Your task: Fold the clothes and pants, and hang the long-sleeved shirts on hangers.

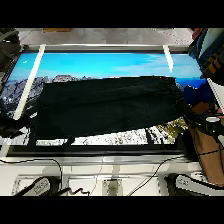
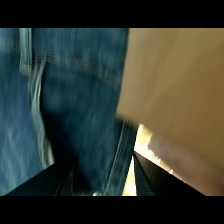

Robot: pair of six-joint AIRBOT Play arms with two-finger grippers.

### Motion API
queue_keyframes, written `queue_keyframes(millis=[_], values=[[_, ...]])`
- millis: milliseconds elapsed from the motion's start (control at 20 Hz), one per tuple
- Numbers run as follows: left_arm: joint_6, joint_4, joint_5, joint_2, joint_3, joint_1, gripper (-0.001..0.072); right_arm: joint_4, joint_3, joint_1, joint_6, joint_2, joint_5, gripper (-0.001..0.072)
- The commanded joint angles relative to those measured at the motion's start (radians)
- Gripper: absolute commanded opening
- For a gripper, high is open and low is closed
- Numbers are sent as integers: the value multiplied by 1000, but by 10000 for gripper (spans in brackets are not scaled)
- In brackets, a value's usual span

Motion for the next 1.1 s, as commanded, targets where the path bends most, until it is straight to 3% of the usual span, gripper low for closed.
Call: queue_keyframes(millis=[0, 250, 300, 350, 400, 550, 750, 950, 1050], values=[[-25, 17, -15, -1, -31, 2, 542, 16, -1, 25, 49, -6, -122, 388], [-52, 53, -12, -3, -86, 2, 553, 11, -1, 25, 66, -6, -45, 400], [-53, 52, -13, -3, -86, 2, 601, 11, -1, 25, 82, -6, -25, 402], [-68, 60, -14, -3, -86, 2, 659, 11, 0, 25, 112, -6, -5, 487], [-69, 67, -13, -3, -86, 2, 659, 8, 5, 24, 146, -5, 18, 538], [-69, 74, 20, -3, -86, 2, 659, -80, 41, -5, 240, -5, 148, 538], [-69, 74, 61, -3, -86, 2, 659, -365, 70, -22, 416, -6, 220, 532], [-69, 74, 66, -3, -86, 2, 659, -380, 70, -22, 459, -11, 135, 530], [-70, 74, 68, -3, -86, 2, 658, -332, 70, -21, 459, -41, 78, 490]])
